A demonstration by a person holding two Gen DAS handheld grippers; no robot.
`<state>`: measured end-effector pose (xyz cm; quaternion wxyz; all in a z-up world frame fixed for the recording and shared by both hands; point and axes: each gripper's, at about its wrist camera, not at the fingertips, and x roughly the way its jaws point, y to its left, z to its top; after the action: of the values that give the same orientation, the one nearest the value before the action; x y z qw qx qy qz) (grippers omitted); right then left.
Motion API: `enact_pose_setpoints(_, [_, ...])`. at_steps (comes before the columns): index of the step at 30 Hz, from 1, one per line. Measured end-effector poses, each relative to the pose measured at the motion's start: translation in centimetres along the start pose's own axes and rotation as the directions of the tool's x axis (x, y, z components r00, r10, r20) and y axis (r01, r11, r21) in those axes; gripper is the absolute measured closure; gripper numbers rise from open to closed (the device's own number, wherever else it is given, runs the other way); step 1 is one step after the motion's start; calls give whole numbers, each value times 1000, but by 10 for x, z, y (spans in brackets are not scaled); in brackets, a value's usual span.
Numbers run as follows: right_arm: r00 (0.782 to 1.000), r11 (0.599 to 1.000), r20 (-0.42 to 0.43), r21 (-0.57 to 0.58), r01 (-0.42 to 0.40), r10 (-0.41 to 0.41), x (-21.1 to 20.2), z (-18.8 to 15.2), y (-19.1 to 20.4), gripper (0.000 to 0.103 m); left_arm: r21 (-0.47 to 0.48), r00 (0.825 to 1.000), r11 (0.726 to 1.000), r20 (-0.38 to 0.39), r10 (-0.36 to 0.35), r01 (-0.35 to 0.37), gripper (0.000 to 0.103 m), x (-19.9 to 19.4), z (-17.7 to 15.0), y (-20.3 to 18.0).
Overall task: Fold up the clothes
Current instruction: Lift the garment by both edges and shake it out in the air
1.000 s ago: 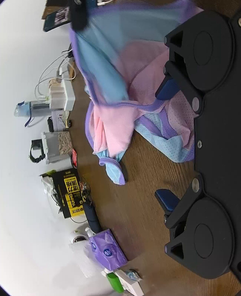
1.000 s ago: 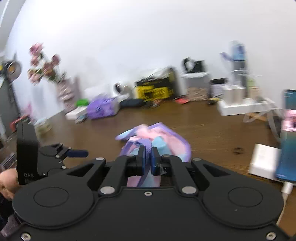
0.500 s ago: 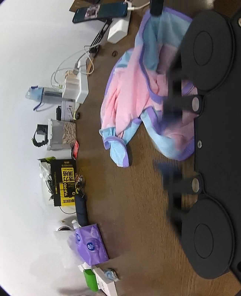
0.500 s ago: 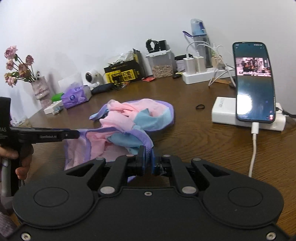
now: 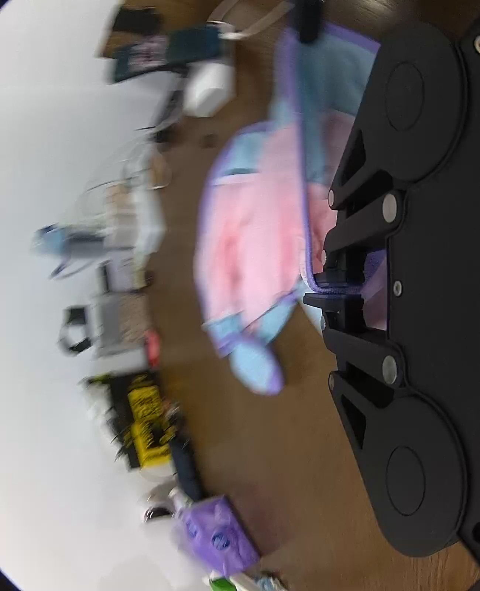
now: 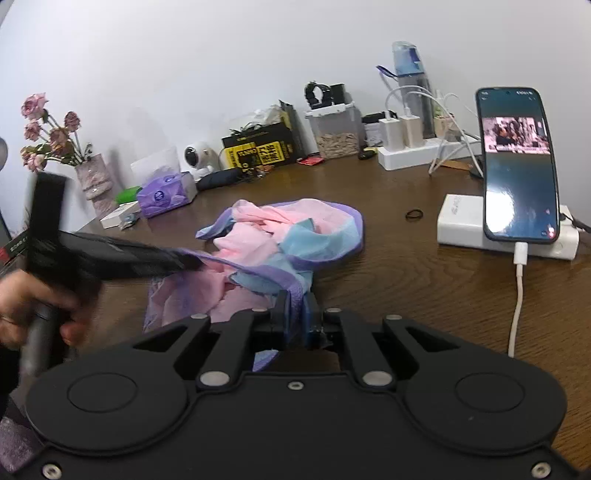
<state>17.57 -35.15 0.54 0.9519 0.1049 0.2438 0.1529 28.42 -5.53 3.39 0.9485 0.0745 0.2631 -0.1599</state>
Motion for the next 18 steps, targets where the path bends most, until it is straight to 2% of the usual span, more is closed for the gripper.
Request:
enact_pose_setpoints(2, [999, 999, 54, -38, -2, 4, -3, 15, 10, 94, 8, 996, 999, 82, 40, -41, 100, -19, 15, 6])
enact_pose_setpoints(5, [981, 992, 192, -122, 11, 13, -19, 47, 33, 95, 12, 975, 994, 198, 105, -109, 100, -55, 51, 18])
enact_pose_setpoints(8, [944, 974, 329, -222, 50, 26, -44, 78, 59, 95, 11, 943, 992, 311, 119, -128, 100, -94, 82, 24])
enact_pose_setpoints(9, [930, 968, 366, -243, 54, 40, -53, 85, 66, 95, 13, 923, 992, 369, 110, -124, 100, -116, 90, 22])
enact_pose_setpoints(11, [914, 958, 399, -283, 47, 73, -66, 93, 78, 95, 27, 903, 991, 415, 109, -132, 100, -142, 94, 24])
enact_pose_setpoints(13, [923, 947, 372, -321, 25, 102, -71, 91, 87, 94, 20, 911, 991, 396, 115, -134, 100, -155, 84, 29])
enact_pose_setpoints(14, [940, 940, 321, -341, -4, 120, -67, 84, 91, 93, 18, 926, 992, 363, 107, -122, 99, -156, 71, 34])
enact_pose_setpoints(15, [953, 933, 268, -359, -34, 138, -63, 77, 95, 87, 8, 942, 993, 319, 106, -115, 99, -153, 53, 38])
enact_pose_setpoints(16, [964, 925, 217, -375, -64, 155, -57, 69, 99, 72, -4, 950, 994, 294, 109, -112, 99, -150, 44, 42])
enact_pose_setpoints(17, [973, 920, 153, -378, -104, 173, -46, 56, 104, 65, -31, 961, 994, 253, 109, -105, 99, -144, 30, 49])
enact_pose_setpoints(18, [978, 914, 90, -379, -143, 190, -35, 43, 110, 48, -60, 970, 994, 220, 105, -94, 100, -140, 20, 55])
